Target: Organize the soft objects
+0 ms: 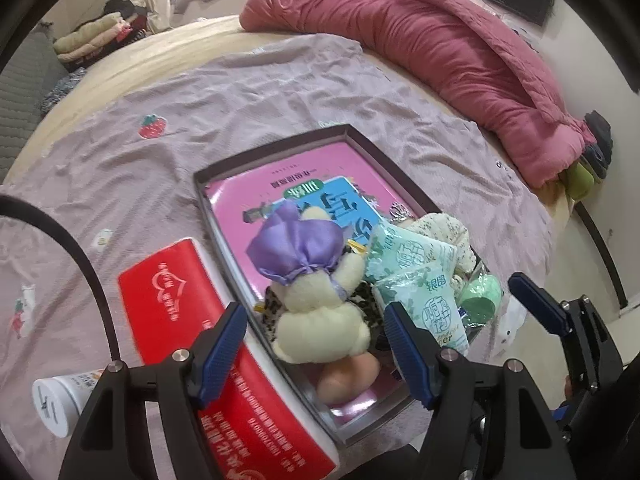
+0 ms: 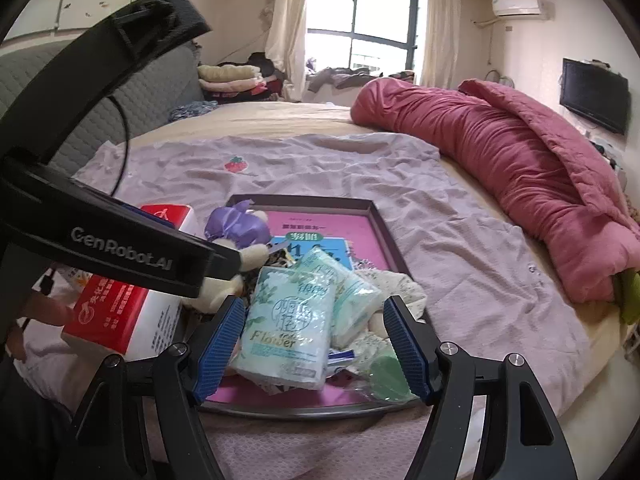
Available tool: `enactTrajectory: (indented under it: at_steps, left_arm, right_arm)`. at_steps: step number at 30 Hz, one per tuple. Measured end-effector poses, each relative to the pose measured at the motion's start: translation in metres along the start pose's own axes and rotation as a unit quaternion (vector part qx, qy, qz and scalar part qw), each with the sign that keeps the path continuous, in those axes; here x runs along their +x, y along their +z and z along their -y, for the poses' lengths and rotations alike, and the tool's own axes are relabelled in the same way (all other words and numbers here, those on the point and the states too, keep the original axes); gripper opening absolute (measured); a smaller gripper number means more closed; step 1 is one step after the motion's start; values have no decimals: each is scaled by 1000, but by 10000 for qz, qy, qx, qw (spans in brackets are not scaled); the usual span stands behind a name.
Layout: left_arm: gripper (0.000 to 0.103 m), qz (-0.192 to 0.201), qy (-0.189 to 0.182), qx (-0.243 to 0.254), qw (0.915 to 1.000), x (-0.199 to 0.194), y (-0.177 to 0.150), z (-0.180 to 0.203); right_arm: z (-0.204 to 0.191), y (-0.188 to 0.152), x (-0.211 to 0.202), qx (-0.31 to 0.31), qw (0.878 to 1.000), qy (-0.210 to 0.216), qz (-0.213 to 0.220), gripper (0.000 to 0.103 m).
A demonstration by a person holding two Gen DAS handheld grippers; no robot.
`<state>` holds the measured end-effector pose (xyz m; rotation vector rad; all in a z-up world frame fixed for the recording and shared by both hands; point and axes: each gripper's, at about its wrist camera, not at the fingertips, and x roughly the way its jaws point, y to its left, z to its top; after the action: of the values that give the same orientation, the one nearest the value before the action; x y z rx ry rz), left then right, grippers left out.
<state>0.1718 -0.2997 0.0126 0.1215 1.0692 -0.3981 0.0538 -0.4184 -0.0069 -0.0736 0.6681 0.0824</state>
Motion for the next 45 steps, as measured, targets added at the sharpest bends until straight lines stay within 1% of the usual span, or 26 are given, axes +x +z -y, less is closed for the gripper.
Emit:
enactTrajectory:
  at_steps: [9, 12, 16, 21, 25, 30, 33, 36, 39, 43, 45]
  left_arm:
    - [73, 254, 48, -75, 9996, -26, -10, -3]
    - [73, 341, -4, -103, 9994, -34, -16, -4]
    - [73, 418, 81, -44, 9991, -46, -25, -4]
    - [73, 575, 112, -72, 9983, -64, -35, -10]
    - [73, 683, 172, -56, 9975, -76, -43, -14]
    - [74, 743, 225, -21, 9970, -89, -59, -17]
    - [74, 768, 250, -77, 9967, -98, -69, -24]
    - [74, 795, 213, -126, 9965, -104, -76, -30]
    - [75, 879, 252, -150, 9957, -113, -83, -35]
    - [75, 902, 148, -246, 9955, -121, -95, -45]
    - [75, 894, 127, -256, 9956, -124, -100, -47]
  right_arm:
    - [5, 7, -15, 224, 9997, -111, 72, 74]
    - [4, 9, -18, 303, 9995, -97, -29, 74]
    - [1, 10, -28, 500, 9986, -113, -91, 74]
    - [4, 17, -45, 882, 9959, -205, -13, 74]
    - [4, 26, -59, 953, 9946, -382, 125, 75]
    - [-9, 35, -73, 975, 9947, -303, 148, 75]
    - [-21, 37, -82, 915, 9949, -407, 121, 75]
    - [-28, 37, -92, 997, 9938, -458, 179, 75]
    - [-35, 38, -102, 1007, 9926, -631, 266, 75]
    - [-46, 29, -118, 1294, 9891, -681, 191, 75]
    - [-53, 22, -125, 1376, 9874, -775, 124, 75]
